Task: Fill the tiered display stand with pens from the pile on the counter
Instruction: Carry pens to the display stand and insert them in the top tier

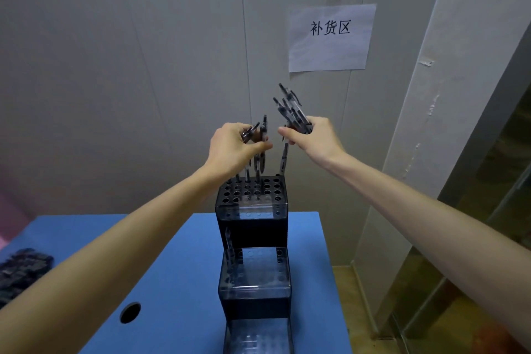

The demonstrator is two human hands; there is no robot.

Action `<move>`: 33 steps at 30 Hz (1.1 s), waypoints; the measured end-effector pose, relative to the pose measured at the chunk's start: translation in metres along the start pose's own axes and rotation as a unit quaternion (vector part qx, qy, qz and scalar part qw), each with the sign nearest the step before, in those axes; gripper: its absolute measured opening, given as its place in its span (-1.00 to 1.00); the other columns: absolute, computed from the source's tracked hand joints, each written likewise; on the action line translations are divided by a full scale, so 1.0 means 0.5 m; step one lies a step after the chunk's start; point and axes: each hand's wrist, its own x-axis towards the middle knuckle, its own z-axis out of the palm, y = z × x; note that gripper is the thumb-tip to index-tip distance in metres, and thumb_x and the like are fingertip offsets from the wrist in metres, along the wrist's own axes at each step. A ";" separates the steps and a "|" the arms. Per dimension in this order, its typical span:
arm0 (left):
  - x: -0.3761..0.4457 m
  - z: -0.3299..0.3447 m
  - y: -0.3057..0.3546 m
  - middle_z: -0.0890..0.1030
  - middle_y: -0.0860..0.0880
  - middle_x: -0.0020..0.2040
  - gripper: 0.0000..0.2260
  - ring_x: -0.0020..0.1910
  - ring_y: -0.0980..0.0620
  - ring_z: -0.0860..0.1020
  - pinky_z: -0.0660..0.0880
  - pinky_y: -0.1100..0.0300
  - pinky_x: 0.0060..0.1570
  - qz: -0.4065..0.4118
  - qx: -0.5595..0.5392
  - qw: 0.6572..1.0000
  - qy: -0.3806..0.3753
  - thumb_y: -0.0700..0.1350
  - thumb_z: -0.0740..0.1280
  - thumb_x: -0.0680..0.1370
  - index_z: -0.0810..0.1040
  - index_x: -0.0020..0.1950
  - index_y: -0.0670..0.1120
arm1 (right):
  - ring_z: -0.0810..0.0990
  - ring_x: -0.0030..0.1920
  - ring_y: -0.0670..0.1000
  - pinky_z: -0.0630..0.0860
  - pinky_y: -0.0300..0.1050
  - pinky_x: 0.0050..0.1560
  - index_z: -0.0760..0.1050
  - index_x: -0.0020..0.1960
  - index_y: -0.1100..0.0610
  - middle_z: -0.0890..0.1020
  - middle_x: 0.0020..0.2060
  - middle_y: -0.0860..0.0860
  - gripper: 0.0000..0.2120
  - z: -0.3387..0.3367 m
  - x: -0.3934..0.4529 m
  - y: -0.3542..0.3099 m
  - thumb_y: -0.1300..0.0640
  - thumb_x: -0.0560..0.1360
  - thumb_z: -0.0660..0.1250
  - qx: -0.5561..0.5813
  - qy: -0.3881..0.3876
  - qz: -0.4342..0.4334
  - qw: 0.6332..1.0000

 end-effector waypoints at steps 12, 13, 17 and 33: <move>-0.002 -0.004 0.001 0.71 0.07 -0.25 -0.83 -0.23 0.04 0.69 0.64 -0.06 -0.04 0.018 0.081 0.996 -0.021 0.08 0.58 0.43 0.71 -0.10 0.03 | 0.54 -0.40 -0.31 0.36 -0.50 -0.33 0.61 -0.11 0.02 0.66 -0.32 -0.12 -0.82 -0.003 -0.005 -0.004 -0.07 0.51 0.48 0.010 -0.029 -0.019 0.999; -0.003 -0.004 0.000 0.71 0.07 -0.24 -0.82 -0.22 0.03 0.69 0.64 -0.06 -0.04 0.018 0.088 0.996 -0.024 0.08 0.59 0.43 0.71 -0.11 0.03 | 0.55 -0.39 -0.31 0.37 -0.50 -0.33 0.62 -0.10 0.03 0.67 -0.31 -0.12 -0.82 -0.001 -0.006 -0.005 -0.07 0.51 0.48 0.012 -0.027 -0.019 0.999; -0.012 0.003 -0.006 0.69 0.09 -0.22 -0.83 -0.19 0.08 0.66 0.63 0.02 -0.08 0.025 0.128 0.991 -0.038 0.07 0.58 0.44 0.69 -0.10 0.03 | 0.60 -0.30 -0.27 0.41 -0.44 -0.26 0.63 -0.12 -0.01 0.69 -0.29 -0.11 -0.83 0.011 -0.009 -0.001 -0.09 0.50 0.49 -0.013 -0.042 -0.016 0.999; -0.028 0.013 0.000 0.58 0.01 -0.10 -0.79 -0.23 -0.08 0.52 0.32 0.12 -0.28 0.100 0.314 0.942 -0.069 0.14 0.44 0.55 0.64 -0.08 0.00 | 0.37 -0.48 -0.05 0.24 -0.24 -0.56 0.58 -0.23 0.13 0.54 -0.49 -0.08 -0.82 0.027 -0.027 -0.006 0.12 0.52 0.48 -0.059 -0.180 0.056 0.980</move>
